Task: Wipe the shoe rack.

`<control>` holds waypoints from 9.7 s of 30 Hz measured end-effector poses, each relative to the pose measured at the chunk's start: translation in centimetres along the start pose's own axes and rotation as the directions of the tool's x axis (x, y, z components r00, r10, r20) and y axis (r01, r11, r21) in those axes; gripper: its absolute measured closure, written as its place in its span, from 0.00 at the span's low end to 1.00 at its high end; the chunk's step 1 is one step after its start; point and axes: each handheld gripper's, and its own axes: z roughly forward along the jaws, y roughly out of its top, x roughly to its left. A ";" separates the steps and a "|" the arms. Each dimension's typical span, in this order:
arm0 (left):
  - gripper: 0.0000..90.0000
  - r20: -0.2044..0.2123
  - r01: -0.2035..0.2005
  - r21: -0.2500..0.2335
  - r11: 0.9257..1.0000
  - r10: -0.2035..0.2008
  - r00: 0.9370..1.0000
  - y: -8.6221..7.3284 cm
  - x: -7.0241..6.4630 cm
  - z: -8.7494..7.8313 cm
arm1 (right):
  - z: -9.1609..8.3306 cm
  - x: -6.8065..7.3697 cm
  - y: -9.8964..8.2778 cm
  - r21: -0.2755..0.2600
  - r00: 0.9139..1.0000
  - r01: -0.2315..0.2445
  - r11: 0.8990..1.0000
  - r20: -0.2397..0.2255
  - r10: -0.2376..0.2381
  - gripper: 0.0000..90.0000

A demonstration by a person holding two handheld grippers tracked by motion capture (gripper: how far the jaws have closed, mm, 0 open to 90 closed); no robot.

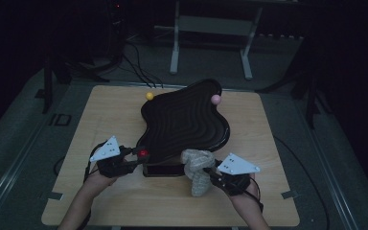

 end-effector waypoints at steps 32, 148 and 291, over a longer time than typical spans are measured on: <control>0.67 0.004 0.001 -0.001 1.000 -0.001 1.000 0.0 0.1 0.0 | 1.6 2.1 1.8 -0.040 0.998 0.004 0.999 -0.062 -0.006 0.79; 0.66 0.000 -0.001 0.000 1.000 0.001 1.000 0.0 0.1 0.0 | 5.6 6.1 -0.5 0.104 0.987 0.078 0.992 -0.150 -0.062 0.79; 0.67 0.025 -0.014 0.016 1.000 0.014 1.000 0.2 0.6 0.3 | 0.9 2.2 1.6 -0.024 0.996 0.071 0.997 0.054 -0.070 0.78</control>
